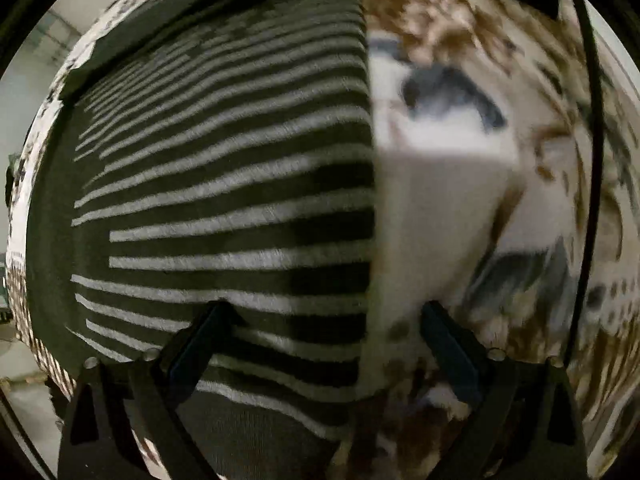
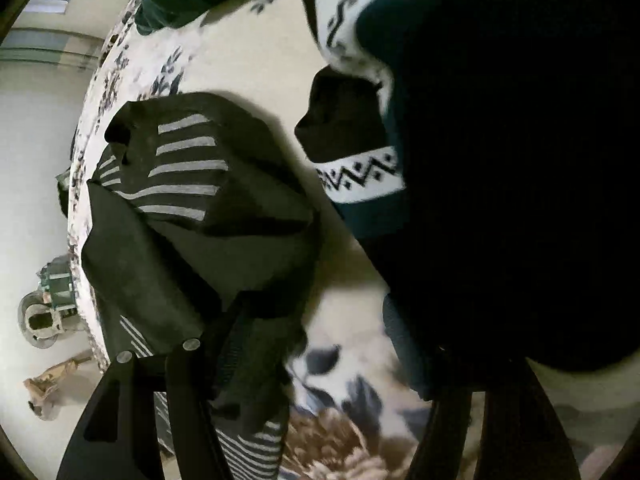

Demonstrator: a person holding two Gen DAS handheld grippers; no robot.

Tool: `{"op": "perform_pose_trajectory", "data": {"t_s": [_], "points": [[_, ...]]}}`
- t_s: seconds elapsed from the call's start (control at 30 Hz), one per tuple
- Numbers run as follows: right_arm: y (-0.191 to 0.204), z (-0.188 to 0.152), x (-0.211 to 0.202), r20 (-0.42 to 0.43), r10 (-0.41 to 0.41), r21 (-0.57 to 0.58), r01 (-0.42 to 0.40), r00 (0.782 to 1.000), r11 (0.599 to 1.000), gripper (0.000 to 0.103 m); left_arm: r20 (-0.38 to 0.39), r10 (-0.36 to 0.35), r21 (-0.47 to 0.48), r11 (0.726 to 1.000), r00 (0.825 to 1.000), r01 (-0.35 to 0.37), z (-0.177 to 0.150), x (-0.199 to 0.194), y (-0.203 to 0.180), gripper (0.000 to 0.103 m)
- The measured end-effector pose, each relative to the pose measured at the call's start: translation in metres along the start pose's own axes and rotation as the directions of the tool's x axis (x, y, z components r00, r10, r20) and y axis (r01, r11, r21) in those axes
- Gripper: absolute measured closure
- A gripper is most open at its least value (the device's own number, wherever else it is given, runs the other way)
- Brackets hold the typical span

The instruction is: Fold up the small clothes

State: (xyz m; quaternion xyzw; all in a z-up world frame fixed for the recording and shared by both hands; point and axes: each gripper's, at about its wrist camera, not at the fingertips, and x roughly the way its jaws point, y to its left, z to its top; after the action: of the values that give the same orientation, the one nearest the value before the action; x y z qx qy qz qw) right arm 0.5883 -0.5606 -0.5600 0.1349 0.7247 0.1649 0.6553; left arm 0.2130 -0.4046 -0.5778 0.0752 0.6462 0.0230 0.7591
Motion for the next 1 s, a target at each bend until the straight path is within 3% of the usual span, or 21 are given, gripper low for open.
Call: {"op": "perform_pose_trajectory", "data": {"t_s": [0.03, 0.1, 0.13, 0.2, 0.23, 0.27, 0.43, 0.53, 0.7, 0.8, 0.97, 1.0], "points": [[0.001, 0.002, 0.004, -0.007, 0.019, -0.001, -0.019, 1.000, 1.000, 0.035, 0.023, -0.001, -0.017, 1.000, 1.000, 0.001, 0.001, -0.004, 0.001, 0.060], [0.001, 0.008, 0.011, -0.014, 0.051, 0.008, -0.051, 0.999, 0.999, 0.035, 0.059, 0.008, -0.031, 1.000, 0.998, -0.006, 0.005, -0.013, 0.006, 0.091], [0.001, 0.010, 0.013, -0.010, 0.063, 0.019, -0.063, 0.998, 0.998, 0.035, 0.077, 0.000, -0.040, 0.999, 0.997, 0.003, 0.006, -0.019, 0.009, 0.096], [0.005, 0.011, 0.017, 0.003, 0.093, 0.015, -0.093, 0.996, 0.996, 0.039, 0.098, -0.018, -0.062, 0.998, 0.995, 0.024, 0.007, -0.028, 0.015, 0.097], [0.010, 0.010, 0.019, 0.001, 0.125, 0.003, -0.125, 0.992, 0.992, 0.075, 0.106, -0.030, -0.069, 0.997, 0.994, 0.037, 0.008, -0.034, 0.019, 0.097], [0.017, 0.006, 0.020, -0.008, 0.126, 0.002, -0.126, 0.992, 0.992, 0.092, 0.114, -0.035, -0.074, 0.996, 0.993, 0.044, 0.011, -0.040, 0.022, 0.097], [0.044, 0.000, -0.005, 0.017, 0.108, -0.017, -0.108, 0.994, 0.994, 0.093, 0.188, -0.040, -0.190, 0.979, 0.981, 0.076, 0.010, -0.087, 0.071, 0.099], [0.069, -0.003, -0.027, 0.024, 0.109, -0.041, -0.108, 0.994, 0.993, 0.093, 0.230, -0.033, -0.294, 0.950, 0.973, 0.102, 0.010, -0.108, 0.119, 0.099], [0.132, 0.003, -0.058, 0.037, 0.091, -0.082, -0.087, 0.995, 0.993, 0.093, 0.296, -0.059, -0.444, 0.875, 0.953, 0.192, -0.002, -0.130, 0.208, 0.099], [0.190, 0.016, -0.064, 0.049, 0.067, -0.103, -0.061, 0.997, 0.993, 0.094, 0.319, -0.090, -0.493, 0.834, 0.943, 0.247, -0.011, -0.127, 0.256, 0.099], [0.311, 0.051, -0.031, 0.072, -0.002, -0.147, 0.012, 0.997, 0.989, 0.094, 0.340, -0.158, -0.550, 0.767, 0.927, 0.332, -0.020, -0.094, 0.340, 0.099], [0.335, 0.058, -0.017, 0.072, -0.020, -0.153, 0.031, 0.997, 0.988, 0.094, 0.360, -0.204, -0.563, 0.731, 0.911, 0.386, -0.024, -0.080, 0.361, 0.099]]}}
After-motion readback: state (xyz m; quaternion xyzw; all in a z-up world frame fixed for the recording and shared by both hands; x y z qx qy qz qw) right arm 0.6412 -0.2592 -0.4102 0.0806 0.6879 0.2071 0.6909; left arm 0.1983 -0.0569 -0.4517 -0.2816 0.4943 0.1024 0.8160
